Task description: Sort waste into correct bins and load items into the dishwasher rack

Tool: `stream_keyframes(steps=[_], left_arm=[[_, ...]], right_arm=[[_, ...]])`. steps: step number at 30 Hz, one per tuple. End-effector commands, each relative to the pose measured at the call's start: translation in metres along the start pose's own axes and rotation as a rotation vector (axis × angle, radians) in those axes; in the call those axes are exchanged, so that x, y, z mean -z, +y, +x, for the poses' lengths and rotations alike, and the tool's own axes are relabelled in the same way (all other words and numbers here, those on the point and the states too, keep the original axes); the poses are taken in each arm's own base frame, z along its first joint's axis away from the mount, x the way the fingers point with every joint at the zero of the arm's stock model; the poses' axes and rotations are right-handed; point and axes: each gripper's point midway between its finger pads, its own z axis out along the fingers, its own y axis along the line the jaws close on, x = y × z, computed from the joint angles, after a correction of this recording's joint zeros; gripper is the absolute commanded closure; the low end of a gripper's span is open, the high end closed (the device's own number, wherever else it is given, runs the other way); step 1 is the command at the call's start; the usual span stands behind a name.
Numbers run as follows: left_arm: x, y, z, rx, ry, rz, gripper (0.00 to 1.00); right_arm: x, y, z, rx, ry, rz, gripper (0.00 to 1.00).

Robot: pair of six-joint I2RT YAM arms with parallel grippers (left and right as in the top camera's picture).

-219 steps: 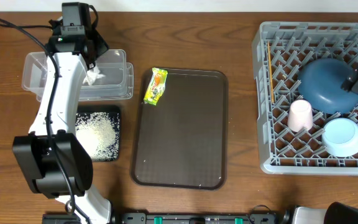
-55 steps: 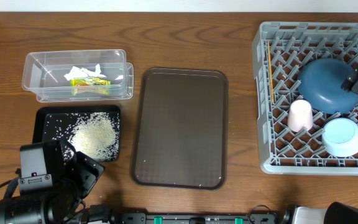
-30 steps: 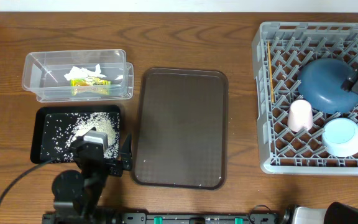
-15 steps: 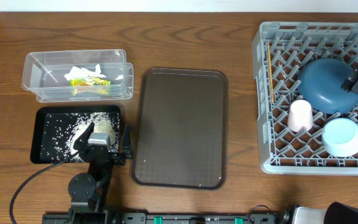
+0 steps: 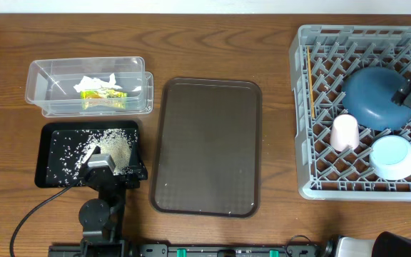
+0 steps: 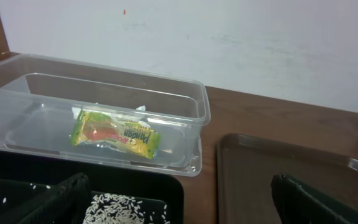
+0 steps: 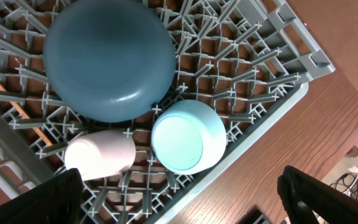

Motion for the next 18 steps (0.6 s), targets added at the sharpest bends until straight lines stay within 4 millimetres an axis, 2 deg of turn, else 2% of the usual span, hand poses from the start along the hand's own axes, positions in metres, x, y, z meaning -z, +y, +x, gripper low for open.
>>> stream_keyframes(steps=[1,18], left_arm=[[0.0002,0.0078,0.0133,0.016,0.043,-0.04,0.05],[0.0001,0.0054,0.0139,0.014,0.046,-0.031,0.05]], right_arm=[[0.0038,-0.0064,-0.0028,-0.028,-0.019,0.018,0.01],[0.0038,-0.0064,-0.0028,-0.028,-0.019,0.018,0.01]])
